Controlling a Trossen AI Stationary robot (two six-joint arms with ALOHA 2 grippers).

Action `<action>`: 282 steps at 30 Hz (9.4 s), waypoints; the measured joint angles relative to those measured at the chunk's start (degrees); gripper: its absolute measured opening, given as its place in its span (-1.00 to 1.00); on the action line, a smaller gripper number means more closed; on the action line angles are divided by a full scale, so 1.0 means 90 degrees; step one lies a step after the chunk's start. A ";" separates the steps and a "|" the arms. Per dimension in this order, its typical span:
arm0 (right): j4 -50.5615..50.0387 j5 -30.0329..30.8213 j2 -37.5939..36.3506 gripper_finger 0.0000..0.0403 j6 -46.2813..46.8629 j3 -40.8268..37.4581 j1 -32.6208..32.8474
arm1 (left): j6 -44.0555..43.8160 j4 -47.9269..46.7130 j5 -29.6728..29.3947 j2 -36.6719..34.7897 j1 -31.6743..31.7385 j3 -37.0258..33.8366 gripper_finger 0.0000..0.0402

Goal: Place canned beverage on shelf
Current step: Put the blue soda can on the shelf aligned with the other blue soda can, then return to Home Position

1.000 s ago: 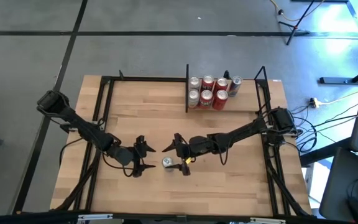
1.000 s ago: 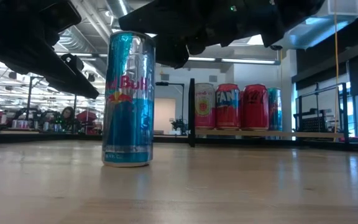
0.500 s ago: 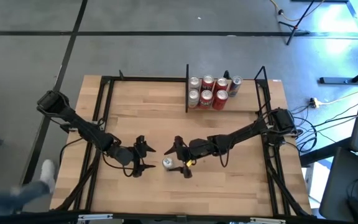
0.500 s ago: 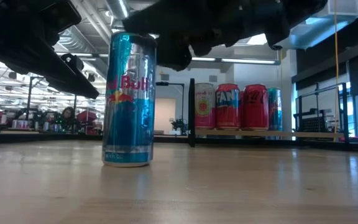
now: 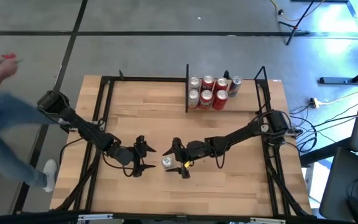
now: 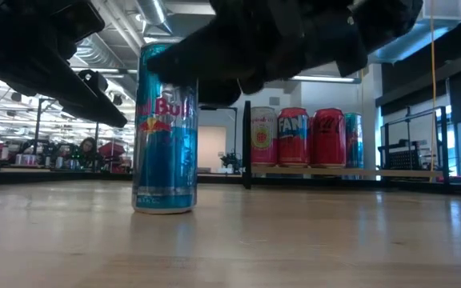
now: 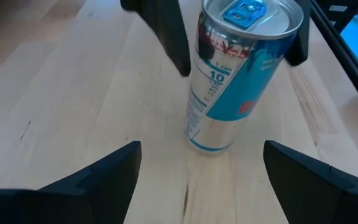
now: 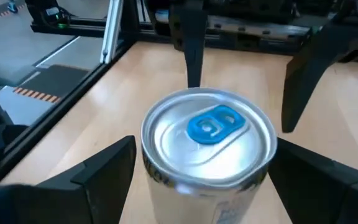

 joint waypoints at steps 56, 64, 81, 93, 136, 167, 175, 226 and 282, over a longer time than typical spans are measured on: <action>-0.2584 -0.2408 -0.7792 -0.02 -0.0136 -0.4799 -0.2734 | 0.0573 0.0476 -0.0078 -0.0002 -0.0097 0.0002 0.60; -0.1453 -0.2063 -0.6277 -0.02 -0.0142 -0.4918 -0.2053 | 0.0679 0.0537 -0.0081 -0.0004 -0.0097 0.0002 0.60; -0.0591 -0.1662 -0.5135 -0.02 0.0059 -0.4896 -0.1962 | 0.0678 0.0521 -0.0055 -0.0005 -0.0097 0.0002 0.60; -0.0584 -0.1444 -0.5145 0.82 0.0382 -0.4892 -0.1962 | 0.0675 0.0522 0.0143 -0.0005 -0.0097 0.0002 0.60; -0.8640 0.0504 -0.3005 0.77 0.3371 -0.0063 -0.0877 | 0.0665 0.0415 0.0180 -0.0005 -0.0097 0.0007 0.60; -1.1071 0.2117 -0.5193 -0.03 0.0869 -0.0066 -0.2884 | 0.0670 0.0379 0.0158 -0.0005 -0.0078 0.0007 0.60; -1.0612 0.0729 -0.5193 -0.03 -0.0868 -0.0066 -0.4830 | 0.0673 0.0357 0.0171 -0.0005 -0.0055 0.0007 0.60; -0.9337 0.0338 -0.5181 0.34 -0.2149 -0.0712 -0.6343 | 0.0835 0.0318 0.0425 -0.0005 -0.0036 0.0000 0.60; -0.3694 -0.0486 -0.6962 -0.97 0.0292 -0.3281 -0.2157 | 0.2969 -0.0672 0.1539 -0.4007 0.2893 -0.0958 -0.97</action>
